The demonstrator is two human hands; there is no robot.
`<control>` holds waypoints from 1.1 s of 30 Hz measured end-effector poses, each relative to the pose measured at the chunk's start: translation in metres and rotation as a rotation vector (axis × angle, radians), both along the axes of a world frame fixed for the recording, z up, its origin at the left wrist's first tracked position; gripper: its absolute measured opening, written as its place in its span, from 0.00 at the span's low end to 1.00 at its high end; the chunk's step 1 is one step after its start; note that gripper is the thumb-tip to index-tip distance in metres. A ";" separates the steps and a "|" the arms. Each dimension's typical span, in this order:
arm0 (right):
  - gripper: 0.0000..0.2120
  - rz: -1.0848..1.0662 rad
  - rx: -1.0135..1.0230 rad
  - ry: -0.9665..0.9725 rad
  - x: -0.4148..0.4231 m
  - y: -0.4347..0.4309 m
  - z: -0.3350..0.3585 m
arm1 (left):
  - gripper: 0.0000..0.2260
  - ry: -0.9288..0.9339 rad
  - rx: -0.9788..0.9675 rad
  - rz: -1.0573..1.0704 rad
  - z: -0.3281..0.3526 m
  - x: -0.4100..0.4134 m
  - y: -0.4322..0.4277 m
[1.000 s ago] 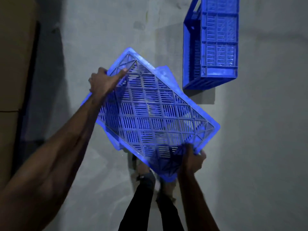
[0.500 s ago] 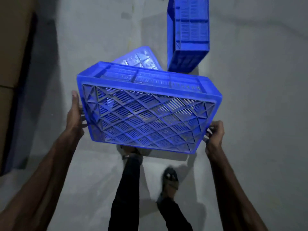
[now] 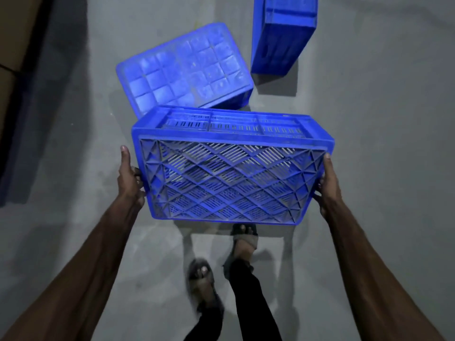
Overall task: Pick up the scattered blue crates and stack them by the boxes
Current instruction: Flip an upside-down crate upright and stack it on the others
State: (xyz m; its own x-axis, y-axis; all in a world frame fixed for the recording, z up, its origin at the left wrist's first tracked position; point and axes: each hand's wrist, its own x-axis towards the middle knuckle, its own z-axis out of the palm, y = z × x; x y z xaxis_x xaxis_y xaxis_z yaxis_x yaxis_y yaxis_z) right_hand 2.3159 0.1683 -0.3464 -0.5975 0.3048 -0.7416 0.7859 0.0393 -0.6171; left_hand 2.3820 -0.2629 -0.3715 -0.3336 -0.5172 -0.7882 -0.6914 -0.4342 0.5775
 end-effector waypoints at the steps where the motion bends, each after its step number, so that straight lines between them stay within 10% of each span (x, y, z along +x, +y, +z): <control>1: 0.17 0.011 0.002 0.013 0.007 -0.003 -0.011 | 0.33 0.009 0.005 -0.018 -0.009 0.007 0.004; 5: 0.33 0.058 -0.008 -0.014 0.037 -0.014 -0.057 | 0.39 0.004 0.040 -0.078 -0.049 0.037 0.008; 19: 0.30 -0.188 -0.139 0.128 0.087 0.030 -0.199 | 0.26 0.254 0.033 0.168 -0.194 0.123 0.012; 33: 0.41 -0.205 -0.216 -0.021 0.155 0.051 -0.169 | 0.37 0.230 0.248 -0.127 -0.136 0.183 0.017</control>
